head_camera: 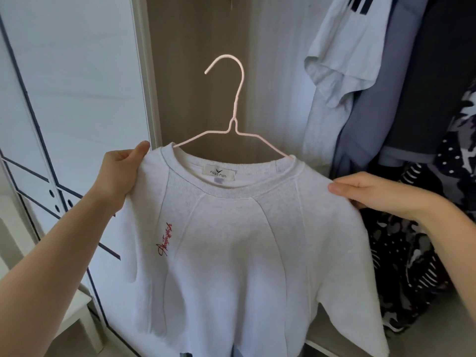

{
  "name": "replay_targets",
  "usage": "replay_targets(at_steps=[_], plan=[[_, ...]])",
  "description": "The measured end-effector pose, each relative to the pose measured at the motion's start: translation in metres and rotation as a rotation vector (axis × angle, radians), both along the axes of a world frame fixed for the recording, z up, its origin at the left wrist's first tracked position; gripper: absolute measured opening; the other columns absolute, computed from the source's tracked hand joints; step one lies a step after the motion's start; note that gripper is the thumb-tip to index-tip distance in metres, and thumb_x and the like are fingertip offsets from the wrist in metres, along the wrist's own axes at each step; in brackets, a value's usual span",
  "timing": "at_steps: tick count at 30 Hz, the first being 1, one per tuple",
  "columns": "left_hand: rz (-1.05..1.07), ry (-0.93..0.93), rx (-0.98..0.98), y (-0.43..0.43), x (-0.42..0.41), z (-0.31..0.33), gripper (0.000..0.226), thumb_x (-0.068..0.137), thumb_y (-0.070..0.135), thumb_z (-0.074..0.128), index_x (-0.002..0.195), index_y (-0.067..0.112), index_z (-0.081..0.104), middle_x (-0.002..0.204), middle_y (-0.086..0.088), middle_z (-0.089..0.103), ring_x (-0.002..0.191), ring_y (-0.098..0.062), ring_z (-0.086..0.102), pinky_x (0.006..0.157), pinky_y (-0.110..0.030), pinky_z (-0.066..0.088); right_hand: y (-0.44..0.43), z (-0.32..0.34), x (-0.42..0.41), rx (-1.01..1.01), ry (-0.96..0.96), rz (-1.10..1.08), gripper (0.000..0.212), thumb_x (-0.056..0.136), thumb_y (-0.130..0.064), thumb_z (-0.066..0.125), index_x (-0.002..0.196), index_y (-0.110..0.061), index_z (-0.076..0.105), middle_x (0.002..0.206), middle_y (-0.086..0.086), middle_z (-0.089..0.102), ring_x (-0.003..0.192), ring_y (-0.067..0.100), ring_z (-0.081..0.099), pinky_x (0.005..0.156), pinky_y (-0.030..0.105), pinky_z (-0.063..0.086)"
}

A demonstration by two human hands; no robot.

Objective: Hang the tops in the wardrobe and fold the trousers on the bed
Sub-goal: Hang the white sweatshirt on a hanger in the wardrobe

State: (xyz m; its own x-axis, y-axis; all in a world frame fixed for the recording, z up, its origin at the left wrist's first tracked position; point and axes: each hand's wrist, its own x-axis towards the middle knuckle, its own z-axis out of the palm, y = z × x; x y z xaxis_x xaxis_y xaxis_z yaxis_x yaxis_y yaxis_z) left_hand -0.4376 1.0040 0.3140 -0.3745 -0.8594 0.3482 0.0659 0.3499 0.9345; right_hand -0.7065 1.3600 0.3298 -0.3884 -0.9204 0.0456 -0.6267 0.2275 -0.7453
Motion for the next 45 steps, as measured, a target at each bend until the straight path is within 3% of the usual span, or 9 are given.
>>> replay_targets(at_steps=[10, 15, 19, 24, 29, 35, 38, 41, 45], plan=[[-0.037, 0.024, 0.059, -0.001, -0.007, -0.004, 0.047, 0.093, 0.044, 0.062, 0.070, 0.004, 0.061, 0.075, -0.010, 0.059, 0.071, -0.021, 0.055, 0.071, -0.032, 0.044, -0.032, -0.017, 0.030, -0.182, 0.252, -0.019, 0.017, 0.091, -0.032, 0.060, 0.089, -0.017, 0.069, 0.077, -0.006, 0.064, 0.072, 0.003, 0.056, 0.070, 0.025, 0.045], [-0.051, -0.223, -0.170, -0.014, -0.001, -0.003, 0.058, 0.096, 0.052, 0.051, 0.065, 0.003, 0.052, 0.068, -0.007, 0.040, 0.066, -0.022, 0.039, 0.062, -0.032, 0.031, -0.030, -0.013, 0.043, -0.409, -0.315, -0.024, 0.071, 0.051, -0.065, 0.082, 0.094, -0.009, 0.076, 0.093, 0.009, 0.072, 0.083, 0.015, 0.067, 0.072, 0.023, 0.053], [-0.074, -0.275, -0.297, -0.017, -0.007, 0.001, 0.055, 0.098, 0.037, 0.054, 0.050, 0.013, 0.048, 0.048, 0.012, 0.041, 0.054, -0.012, 0.039, 0.055, -0.026, 0.030, -0.028, 0.014, 0.056, -0.602, -0.505, -0.167, 0.023, 0.070, -0.039, 0.077, 0.069, -0.016, 0.079, 0.073, 0.003, 0.072, 0.070, 0.014, 0.066, 0.059, 0.018, 0.053], [-0.088, -0.310, -0.428, -0.022, -0.028, -0.006, 0.031, 0.087, 0.044, 0.069, 0.066, 0.022, 0.062, 0.055, 0.008, 0.055, 0.060, -0.022, 0.051, 0.057, -0.029, 0.036, -0.016, 0.063, 0.079, -0.648, -0.457, -0.196, 0.039, 0.092, -0.016, 0.056, 0.058, -0.017, 0.076, 0.063, -0.002, 0.069, 0.059, 0.007, 0.065, 0.053, 0.014, 0.051], [-0.105, -0.183, -0.445, 0.001, -0.062, 0.003, 0.021, 0.096, 0.038, 0.057, 0.109, 0.022, 0.062, 0.092, 0.006, 0.067, 0.089, -0.019, 0.063, 0.073, -0.029, 0.046, -0.005, 0.110, 0.102, -0.702, -0.436, -0.179, 0.016, 0.061, -0.029, 0.070, 0.065, -0.016, 0.078, 0.075, 0.003, 0.073, 0.071, 0.012, 0.069, 0.069, 0.026, 0.054], [-0.277, -0.132, -0.532, 0.014, -0.112, 0.039, 0.059, 0.102, 0.050, 0.033, 0.156, 0.031, 0.019, 0.158, 0.010, 0.031, 0.144, -0.015, 0.031, 0.119, -0.040, 0.025, -0.014, 0.162, 0.126, -0.683, -0.383, -0.279, 0.017, 0.091, -0.022, 0.061, 0.090, -0.009, 0.071, 0.080, 0.003, 0.075, 0.080, 0.011, 0.071, 0.085, 0.024, 0.052], [-0.371, -0.131, -0.571, 0.030, -0.130, 0.066, 0.070, 0.096, 0.056, 0.035, 0.157, 0.032, 0.010, 0.163, 0.012, 0.016, 0.150, -0.014, 0.016, 0.122, -0.041, 0.016, -0.022, 0.187, 0.131, -0.738, -0.375, -0.353, 0.021, 0.100, -0.023, 0.049, 0.083, -0.017, 0.059, 0.049, -0.009, 0.064, 0.050, -0.002, 0.062, 0.074, 0.016, 0.048], [-0.459, -0.104, -0.605, 0.042, -0.139, 0.094, 0.063, 0.102, 0.046, 0.039, 0.156, 0.038, 0.007, 0.162, 0.016, 0.017, 0.149, -0.013, 0.019, 0.120, -0.038, 0.018, -0.036, 0.208, 0.145, -0.805, -0.406, -0.375, 0.018, 0.096, -0.017, 0.056, 0.090, -0.003, 0.066, 0.078, 0.008, 0.067, 0.071, 0.017, 0.063, 0.071, 0.029, 0.051], [-0.620, 0.033, -0.557, 0.060, -0.124, 0.137, 0.053, 0.103, 0.037, 0.041, 0.153, 0.041, 0.023, 0.133, 0.040, 0.038, 0.115, 0.022, 0.046, 0.095, -0.001, 0.034, -0.051, 0.217, 0.158, -0.788, -0.433, -0.279, 0.023, 0.097, -0.017, 0.052, 0.100, -0.001, 0.068, 0.083, 0.010, 0.069, 0.070, 0.019, 0.066, 0.063, 0.025, 0.055]])
